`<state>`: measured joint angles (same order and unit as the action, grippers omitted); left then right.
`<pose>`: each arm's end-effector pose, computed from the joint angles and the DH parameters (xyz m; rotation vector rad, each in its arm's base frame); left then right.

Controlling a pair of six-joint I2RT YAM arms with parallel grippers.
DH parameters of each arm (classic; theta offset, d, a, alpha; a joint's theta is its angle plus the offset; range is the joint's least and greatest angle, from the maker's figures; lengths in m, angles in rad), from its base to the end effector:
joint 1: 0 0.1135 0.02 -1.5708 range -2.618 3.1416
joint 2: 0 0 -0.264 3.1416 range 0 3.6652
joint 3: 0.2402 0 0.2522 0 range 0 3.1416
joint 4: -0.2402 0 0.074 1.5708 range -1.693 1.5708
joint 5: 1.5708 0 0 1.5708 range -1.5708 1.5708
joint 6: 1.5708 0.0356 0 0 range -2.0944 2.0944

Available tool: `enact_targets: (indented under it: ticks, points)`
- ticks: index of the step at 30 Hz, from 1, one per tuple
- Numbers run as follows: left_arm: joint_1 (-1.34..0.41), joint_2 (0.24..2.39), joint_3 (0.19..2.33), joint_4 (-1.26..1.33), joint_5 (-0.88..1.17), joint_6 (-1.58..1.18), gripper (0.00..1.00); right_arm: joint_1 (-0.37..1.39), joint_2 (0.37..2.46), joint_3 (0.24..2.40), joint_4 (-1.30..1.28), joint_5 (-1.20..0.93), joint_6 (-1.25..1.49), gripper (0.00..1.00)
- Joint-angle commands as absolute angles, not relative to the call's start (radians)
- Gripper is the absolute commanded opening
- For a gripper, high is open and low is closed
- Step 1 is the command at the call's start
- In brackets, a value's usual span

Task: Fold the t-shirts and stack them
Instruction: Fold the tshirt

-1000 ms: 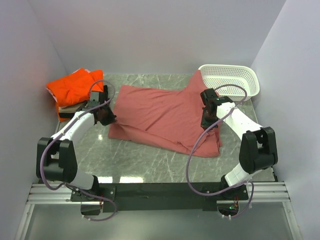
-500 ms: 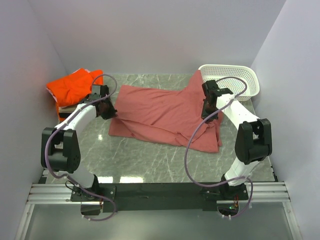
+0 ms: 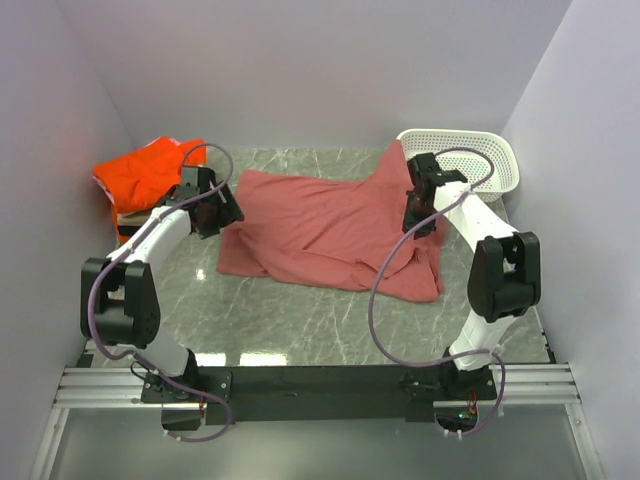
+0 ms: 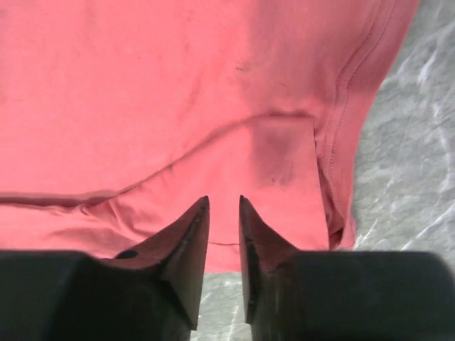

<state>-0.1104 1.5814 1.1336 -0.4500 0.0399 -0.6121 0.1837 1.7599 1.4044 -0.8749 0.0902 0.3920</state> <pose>0.3357 -0.0386 0.2398 -0.6042 2.4284 -0.3561 0.3513 0.0620 0.2406 0.3116 2.7726 0.0154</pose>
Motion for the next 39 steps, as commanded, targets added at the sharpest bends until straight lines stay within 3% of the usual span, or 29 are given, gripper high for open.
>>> enact_targets:
  ticks: [1,6,15,22,34,39]
  points:
    - [-0.115,1.461,1.155,-0.408,0.028,-0.603,0.82,0.187,1.643,1.411,-0.807,0.1,0.359,0.35]
    - [-0.137,1.352,1.014,-0.474,-0.078,-0.655,0.83,0.238,1.503,1.304,-0.787,0.135,0.367,0.44]
    - [-0.138,1.284,0.805,-0.505,-0.13,-0.722,0.75,0.432,1.397,1.178,-0.752,0.091,0.452,0.44]
    - [-0.14,1.344,0.788,-0.459,-0.137,-0.742,0.65,0.503,1.376,1.17,-0.739,0.074,0.472,0.45]
    - [-0.141,1.454,0.799,-0.408,-0.126,-0.726,0.64,0.522,1.367,1.02,-0.718,0.117,0.5,0.45]
    - [-0.141,1.476,0.795,-0.396,-0.115,-0.719,0.56,0.522,1.356,0.988,-0.707,0.112,0.503,0.45]
